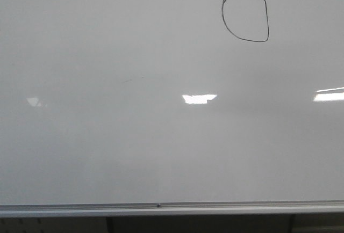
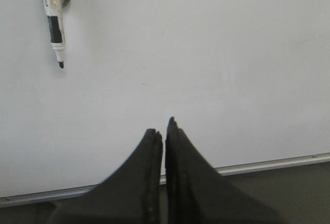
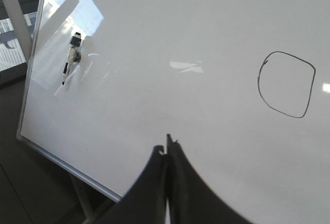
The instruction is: Write number 0 on whiteboard
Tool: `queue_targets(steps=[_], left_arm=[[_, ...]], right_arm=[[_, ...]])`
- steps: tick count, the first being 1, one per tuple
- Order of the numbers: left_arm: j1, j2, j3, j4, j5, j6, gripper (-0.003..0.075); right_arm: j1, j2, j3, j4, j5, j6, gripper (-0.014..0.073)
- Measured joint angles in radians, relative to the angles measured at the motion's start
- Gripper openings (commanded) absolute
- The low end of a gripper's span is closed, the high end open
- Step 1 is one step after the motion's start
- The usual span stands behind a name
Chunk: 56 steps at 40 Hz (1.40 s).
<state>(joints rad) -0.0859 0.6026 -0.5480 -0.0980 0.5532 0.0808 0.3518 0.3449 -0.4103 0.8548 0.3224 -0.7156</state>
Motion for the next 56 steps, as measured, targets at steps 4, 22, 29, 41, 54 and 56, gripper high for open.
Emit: queue_targets(steps=[4,22,29,41,54,56], left_arm=[[0.0,-0.093,0.019,0.0,0.015,0.0,-0.002],[0.0,-0.218,0.021,0.0,0.018,0.0,-0.002],[0.0,-0.218,0.023,0.0,0.018,0.0,-0.002],[0.004,-0.317,0.127,0.006,-0.068,0.0,-0.002],[0.061,-0.605,0.42,0.009,-0.192,-0.002,-0.002],[0.068,-0.605,0.453,0.009,-0.21,-0.002,-0.002]], right_arm=[[0.0,0.0,0.0,0.0,0.0,0.0,-0.0068],[0.0,0.0,0.0,0.0,0.0,0.0,-0.0068],[0.0,0.0,0.0,0.0,0.0,0.0,-0.0068],[0.0,0.0,0.0,0.0,0.0,0.0,-0.0068],[0.0,0.0,0.0,0.002,0.0,0.0,-0.0068],[0.0,0.0,0.0,0.002,0.002,0.0,-0.0068]])
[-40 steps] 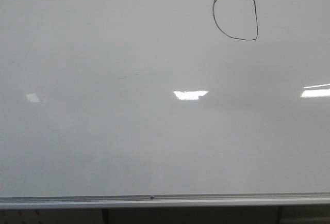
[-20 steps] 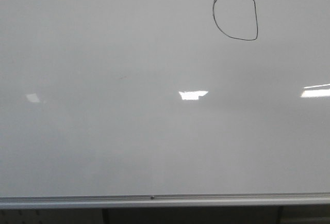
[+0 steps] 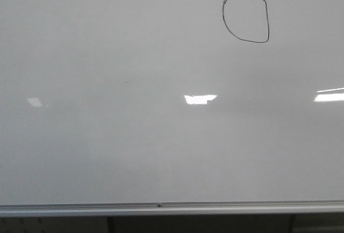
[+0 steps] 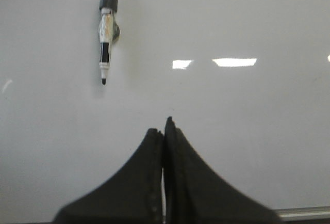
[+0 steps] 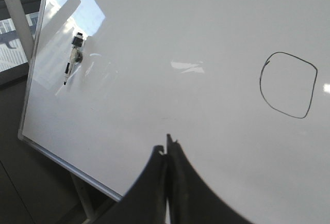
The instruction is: Write number 0 on whiteboard
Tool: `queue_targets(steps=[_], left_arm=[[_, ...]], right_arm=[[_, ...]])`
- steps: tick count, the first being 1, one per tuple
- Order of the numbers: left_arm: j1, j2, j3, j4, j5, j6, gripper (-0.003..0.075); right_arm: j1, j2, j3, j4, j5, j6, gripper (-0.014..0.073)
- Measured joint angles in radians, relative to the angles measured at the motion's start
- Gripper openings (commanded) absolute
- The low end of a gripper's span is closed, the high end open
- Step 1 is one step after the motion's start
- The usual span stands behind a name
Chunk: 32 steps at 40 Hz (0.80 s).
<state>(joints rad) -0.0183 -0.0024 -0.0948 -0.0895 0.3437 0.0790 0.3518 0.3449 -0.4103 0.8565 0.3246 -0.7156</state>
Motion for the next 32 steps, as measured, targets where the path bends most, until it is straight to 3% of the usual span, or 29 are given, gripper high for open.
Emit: queue_targets(steps=[12,32], left_arm=[[0.009,0.0,0.1,0.0,-0.159,0.0,-0.002],[0.009,0.0,0.1,0.0,-0.175,-0.002,-0.002]], right_arm=[[0.0,0.0,0.0,0.0,0.0,0.0,-0.0068],[0.0,0.0,0.0,0.0,0.0,0.0,-0.0068]])
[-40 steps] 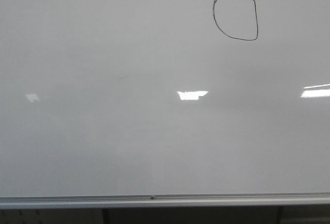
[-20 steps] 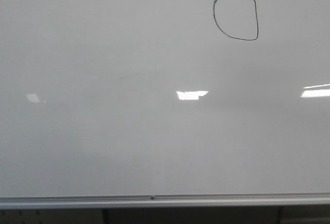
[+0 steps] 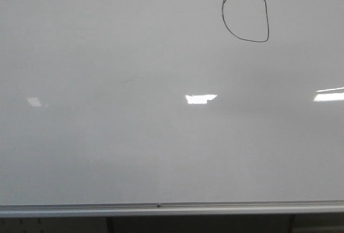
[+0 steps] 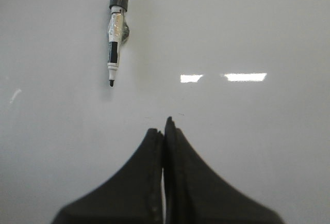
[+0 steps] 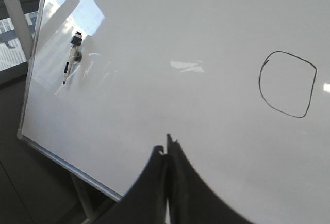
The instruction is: Write number 0 on whiteboard
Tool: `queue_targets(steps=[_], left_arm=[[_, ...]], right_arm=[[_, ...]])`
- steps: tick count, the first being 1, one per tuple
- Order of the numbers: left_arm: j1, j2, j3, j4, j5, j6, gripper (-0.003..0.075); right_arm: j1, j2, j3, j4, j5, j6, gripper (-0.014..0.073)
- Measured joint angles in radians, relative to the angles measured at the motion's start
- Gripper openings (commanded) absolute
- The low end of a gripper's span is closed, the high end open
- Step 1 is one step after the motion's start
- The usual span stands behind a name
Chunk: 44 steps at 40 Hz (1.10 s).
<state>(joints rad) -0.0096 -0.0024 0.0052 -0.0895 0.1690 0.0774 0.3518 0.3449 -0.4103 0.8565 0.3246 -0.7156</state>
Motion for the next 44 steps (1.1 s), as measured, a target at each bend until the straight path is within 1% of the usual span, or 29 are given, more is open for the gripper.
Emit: queue_targets(steps=[26,30,32,34,36,39,43,44], left_arm=[[0.0,0.0,0.0,0.0,-0.001,0.0,-0.002],[0.0,0.0,0.0,0.0,-0.001,0.0,-0.002],[0.0,0.0,0.0,0.0,-0.001,0.0,-0.002],[0.0,0.0,0.0,0.0,-0.001,0.0,-0.002],[0.0,0.0,0.0,0.0,-0.001,0.0,-0.002],[0.0,0.0,0.0,0.0,-0.001,0.0,-0.002],[0.0,0.0,0.0,0.0,-0.001,0.0,-0.002],[0.0,0.0,0.0,0.0,-0.001,0.0,-0.002]], right_arm=[[0.0,-0.007,0.002,-0.004,-0.004,0.0,-0.0068],[-0.013,-0.031,0.026,-0.041,-0.031,0.003,-0.0068],[-0.03,-0.048,0.052,-0.082,-0.05,0.021,-0.0068],[-0.057,-0.069,0.082,-0.132,-0.072,0.061,-0.0068],[-0.085,-0.097,0.116,-0.206,-0.097,0.135,-0.0068],[-0.133,-0.14,0.172,-0.316,-0.134,0.273,-0.0068],[-0.196,-0.2,0.243,-0.496,-0.172,0.459,-0.0068],[-0.21,-0.213,0.258,-0.518,-0.179,0.497,-0.0068]])
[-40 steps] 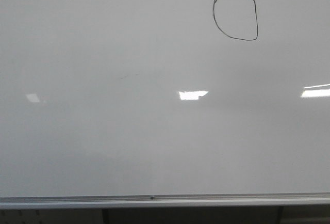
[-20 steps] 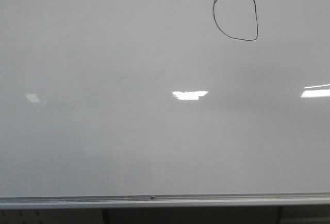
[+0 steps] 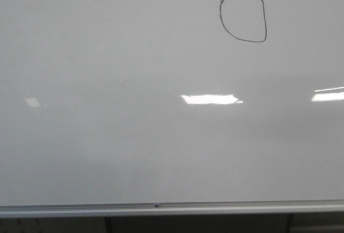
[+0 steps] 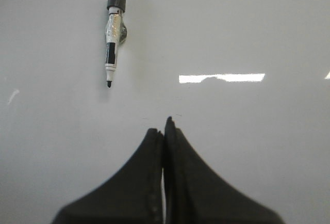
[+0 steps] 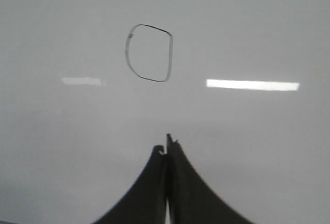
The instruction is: Write number 0 on whiteboard
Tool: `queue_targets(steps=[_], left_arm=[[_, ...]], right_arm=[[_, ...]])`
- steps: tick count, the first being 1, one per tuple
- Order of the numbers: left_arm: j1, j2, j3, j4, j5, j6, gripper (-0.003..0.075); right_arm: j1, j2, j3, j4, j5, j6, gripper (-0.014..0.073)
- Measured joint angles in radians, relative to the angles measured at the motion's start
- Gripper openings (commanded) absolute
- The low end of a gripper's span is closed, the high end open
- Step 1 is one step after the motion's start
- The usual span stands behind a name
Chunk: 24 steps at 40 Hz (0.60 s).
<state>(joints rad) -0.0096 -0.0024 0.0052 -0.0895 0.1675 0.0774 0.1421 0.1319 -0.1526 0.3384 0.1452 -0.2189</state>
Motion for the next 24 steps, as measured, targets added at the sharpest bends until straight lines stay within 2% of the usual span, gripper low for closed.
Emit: queue_targets(steps=[3,7,14,24], left_arm=[[0.0,0.0,0.0,0.0,0.0,0.0,-0.002],[0.0,0.0,0.0,0.0,0.0,0.0,-0.002],[0.0,0.0,0.0,0.0,0.0,0.0,-0.002],[0.0,0.0,0.0,0.0,0.0,-0.002,-0.002]], right_arm=[[-0.053,-0.049,0.055,-0.113,-0.01,0.117,-0.0068],[-0.099,-0.107,0.104,-0.177,-0.013,0.219,-0.0068],[-0.126,-0.141,0.174,-0.211,-0.01,0.257,-0.0068],[-0.126,-0.141,0.18,-0.234,0.026,0.264,-0.0068]])
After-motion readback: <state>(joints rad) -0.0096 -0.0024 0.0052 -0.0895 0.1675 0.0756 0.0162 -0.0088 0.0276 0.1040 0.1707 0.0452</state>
